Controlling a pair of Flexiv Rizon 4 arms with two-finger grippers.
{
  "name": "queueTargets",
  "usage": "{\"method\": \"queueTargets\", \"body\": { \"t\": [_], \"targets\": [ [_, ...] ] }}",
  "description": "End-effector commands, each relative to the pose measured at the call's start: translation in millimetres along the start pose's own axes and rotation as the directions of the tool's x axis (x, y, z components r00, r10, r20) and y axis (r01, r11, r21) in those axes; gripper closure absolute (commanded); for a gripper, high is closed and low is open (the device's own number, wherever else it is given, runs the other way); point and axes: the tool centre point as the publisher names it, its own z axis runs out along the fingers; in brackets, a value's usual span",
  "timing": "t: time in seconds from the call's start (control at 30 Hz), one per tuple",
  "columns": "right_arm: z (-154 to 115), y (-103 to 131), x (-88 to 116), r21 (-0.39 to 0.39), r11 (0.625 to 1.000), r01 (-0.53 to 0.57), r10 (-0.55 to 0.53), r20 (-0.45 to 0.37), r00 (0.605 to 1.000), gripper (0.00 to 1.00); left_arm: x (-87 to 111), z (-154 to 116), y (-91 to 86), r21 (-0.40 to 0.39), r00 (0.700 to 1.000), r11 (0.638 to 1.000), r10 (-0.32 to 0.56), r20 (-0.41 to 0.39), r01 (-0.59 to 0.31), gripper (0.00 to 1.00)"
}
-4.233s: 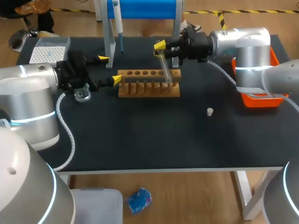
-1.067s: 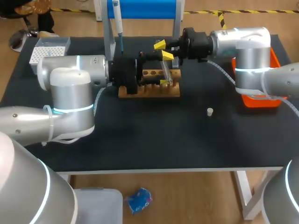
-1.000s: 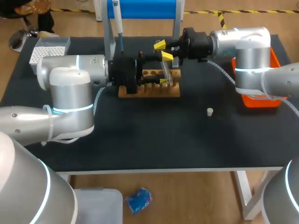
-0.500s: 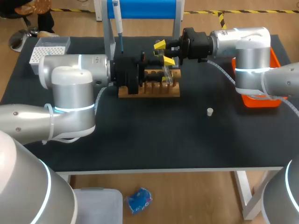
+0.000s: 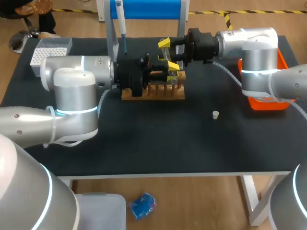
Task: Invert the test tube, pick up the pipette, mount the tip to pipette, aspirate from beaker and dispense into the tube, eject the tip, return the pipette, and cap with the stopper.
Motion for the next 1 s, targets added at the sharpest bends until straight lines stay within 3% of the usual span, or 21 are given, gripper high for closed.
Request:
{"method": "queueTargets", "body": {
  "t": [0.03,0.33,0.37,0.43,0.5,0.67,0.73,0.8,1.0],
  "targets": [
    [0.1,-0.3,0.1,-0.001,1.0,0.001,-0.001,0.002,1.0,0.0,-0.6,-0.3,-0.1,0.0,1.0,1.0,0.001,-0.002,-0.001,1.0],
    [0.1,-0.3,0.1,-0.001,1.0,0.001,-0.001,0.002,1.0,0.0,-0.6,-0.3,-0.1,0.0,1.0,1.0,0.001,-0.002,-0.001,1.0],
    [-1.9,-3.3,4.3,-0.001,0.995,0.102,-0.102,0.034,0.994,0.0,-0.6,-0.3,-0.1,0.0,1.0,1.0,0.001,-0.002,-0.001,1.0],
    [-9.2,-7.9,9.0,-0.003,0.977,0.211,-0.211,0.037,0.977,0.0,-0.6,-0.3,-0.1,0.0,1.0,1.0,0.001,-0.002,-0.001,1.0],
    [-20.7,-12.3,9.8,-0.002,0.951,0.309,-0.307,0.091,0.947,0.0,-0.6,-0.3,-0.1,0.0,1.0,1.0,0.001,-0.002,-0.001,1.0],
    [-48.1,-22.1,9.2,0.034,0.863,0.504,-0.5,0.196,0.843,0.0,-0.6,-0.3,-0.1,0.0,1.0,1.0,0.001,-0.002,-0.001,1.0],
    [-59.0,-28.7,5.7,0.116,0.777,0.619,-0.624,0.279,0.73,0.0,-0.6,-0.3,-0.1,0.0,1.0,1.0,0.001,-0.002,-0.001,1.0],
    [-73.5,-30.4,-4.3,0.178,0.67,0.721,-0.715,0.417,0.561,0.0,-0.6,-0.3,-0.1,0.0,1.0,1.0,0.001,-0.002,-0.001,1.0],
    [-73.5,-30.4,-4.3,0.178,0.67,0.721,-0.715,0.417,0.561,0.0,-0.6,-0.3,-0.1,0.0,1.0,1.0,0.001,-0.002,-0.001,1.0]
  ]
}}
